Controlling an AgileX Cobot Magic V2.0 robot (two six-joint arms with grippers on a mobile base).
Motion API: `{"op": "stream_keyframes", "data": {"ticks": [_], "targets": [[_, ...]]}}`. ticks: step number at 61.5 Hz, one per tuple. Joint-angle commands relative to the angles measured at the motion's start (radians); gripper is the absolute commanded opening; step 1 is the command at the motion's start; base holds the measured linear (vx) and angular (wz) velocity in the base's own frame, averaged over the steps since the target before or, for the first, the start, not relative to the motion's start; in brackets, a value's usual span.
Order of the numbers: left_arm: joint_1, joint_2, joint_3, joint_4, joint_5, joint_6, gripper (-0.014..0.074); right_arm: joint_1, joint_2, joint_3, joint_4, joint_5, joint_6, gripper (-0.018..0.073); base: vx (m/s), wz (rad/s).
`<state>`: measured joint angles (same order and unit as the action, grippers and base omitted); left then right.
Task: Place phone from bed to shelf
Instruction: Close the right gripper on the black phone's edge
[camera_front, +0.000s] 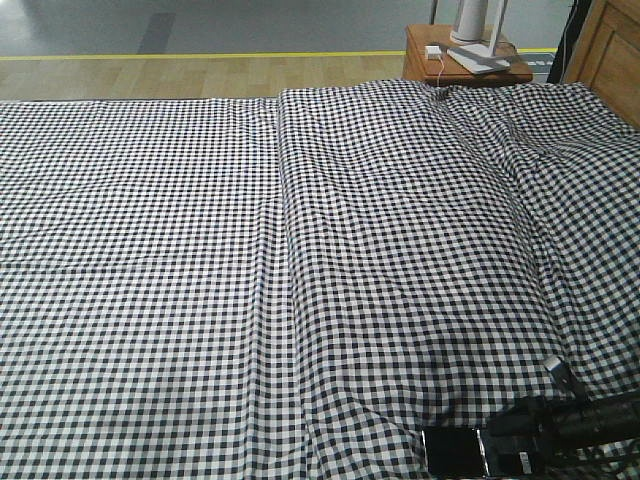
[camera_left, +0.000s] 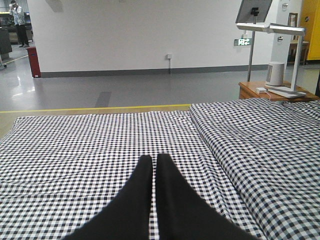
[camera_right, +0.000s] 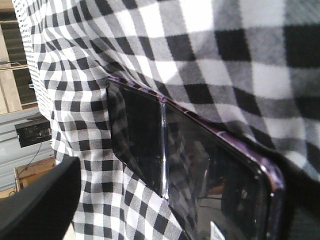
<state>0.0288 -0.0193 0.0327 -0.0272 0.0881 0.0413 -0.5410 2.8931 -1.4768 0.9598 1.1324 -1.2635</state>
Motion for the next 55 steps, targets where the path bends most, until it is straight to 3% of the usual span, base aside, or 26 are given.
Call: {"op": "stream_keyframes", "data": {"ticks": [1, 11, 27, 55], "targets": [[-0.004, -0.007, -0.025, -0.010, -0.072, -0.009, 0.0001, 0.001, -0.041, -0.002, 0.015, 0.141, -0.009, 0.0558, 0.00, 0.00], [-0.004, -0.007, -0.025, -0.010, -0.072, -0.009, 0.0001, 0.001, -0.041, -0.002, 0.014, 0.148, -0.009, 0.0415, 0.00, 0.00], [-0.004, -0.007, -0.025, -0.010, -0.072, -0.009, 0.0001, 0.001, -0.041, -0.001, 0.013, 0.156, -0.004, -0.0018, 0.00, 0.00], [-0.004, -0.007, -0.025, -0.010, -0.072, -0.009, 0.0001, 0.001, -0.167, 0.003, -0.012, 0.157, 0.061, -0.0006, 0.00, 0.00]]}}
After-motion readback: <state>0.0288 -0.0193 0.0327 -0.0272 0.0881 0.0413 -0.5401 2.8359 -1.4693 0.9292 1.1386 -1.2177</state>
